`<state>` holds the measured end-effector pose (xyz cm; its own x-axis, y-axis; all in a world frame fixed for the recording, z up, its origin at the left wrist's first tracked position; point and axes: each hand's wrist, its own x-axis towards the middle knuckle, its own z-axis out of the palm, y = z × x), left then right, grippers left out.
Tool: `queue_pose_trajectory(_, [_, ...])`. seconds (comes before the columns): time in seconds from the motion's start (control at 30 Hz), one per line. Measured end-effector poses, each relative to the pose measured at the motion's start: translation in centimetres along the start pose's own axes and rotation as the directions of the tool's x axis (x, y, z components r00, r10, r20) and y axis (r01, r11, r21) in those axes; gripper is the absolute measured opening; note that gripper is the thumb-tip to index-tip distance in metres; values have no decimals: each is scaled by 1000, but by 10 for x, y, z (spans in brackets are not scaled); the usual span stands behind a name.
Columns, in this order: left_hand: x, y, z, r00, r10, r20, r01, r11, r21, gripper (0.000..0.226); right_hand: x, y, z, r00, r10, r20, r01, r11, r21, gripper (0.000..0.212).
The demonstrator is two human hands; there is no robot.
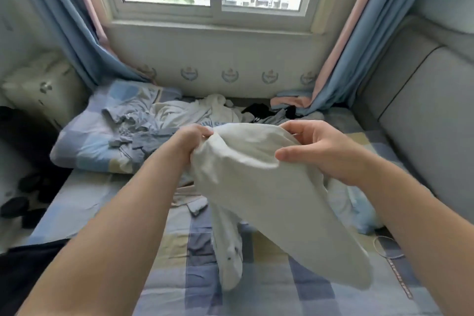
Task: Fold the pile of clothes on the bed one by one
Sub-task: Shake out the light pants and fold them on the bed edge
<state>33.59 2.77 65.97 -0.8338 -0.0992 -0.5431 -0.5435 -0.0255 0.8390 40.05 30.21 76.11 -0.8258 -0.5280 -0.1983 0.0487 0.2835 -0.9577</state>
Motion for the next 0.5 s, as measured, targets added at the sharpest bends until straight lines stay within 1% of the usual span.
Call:
queue_pose_trajectory(0.03, [-8,12,-10,998,55,-20,-51,988,149,22,4,-14,8,998,-51,-22,51,999,2,32])
queue_pose_trajectory(0.07, [-23,26,-16,991,134,-11,-124,945,302,31,9,-27,16,994,-95,-50,95,995,-4,25])
queue_pose_trajectory(0.1, [-37,38,-24,973,232,23,-219,879,424,34,14,-37,25,989,-128,-79,127,992,-24,19])
queue_pose_trajectory(0.13, [-54,51,-29,946,310,97,-317,817,481,37,19,-46,34,984,-147,-104,141,988,-64,14])
queue_pose_trajectory(0.17, [-70,62,-36,913,349,210,-408,783,470,39,23,-54,45,981,-156,-118,142,983,-112,12])
queue_pose_trajectory(0.23, [-105,72,-49,836,310,453,-493,786,372,38,30,-63,64,980,-157,-126,137,978,-154,13])
queue_pose_trajectory(0.27, [-119,72,-55,788,286,545,-520,783,342,37,30,-67,72,979,-155,-132,135,979,-150,14])
queue_pose_trajectory(0.33, [-128,60,-65,698,286,657,-576,769,278,34,27,-74,84,976,-165,-140,143,978,-152,15])
queue_pose_trajectory(0.37, [-130,53,-68,663,295,688,-597,764,247,30,25,-80,89,976,-172,-133,148,974,-171,15])
queue_pose_trajectory(0.43, [-127,44,-71,633,366,682,-679,686,261,10,22,-91,97,974,-193,-117,164,962,-219,13])
queue_pose_trajectory(0.47, [-128,44,-73,642,422,640,-705,654,275,11,21,-97,100,972,-207,-114,174,954,-244,14])
queue_pose_trajectory(0.5, [-130,47,-77,657,487,575,-718,638,280,25,21,-103,103,968,-222,-115,183,944,-275,13])
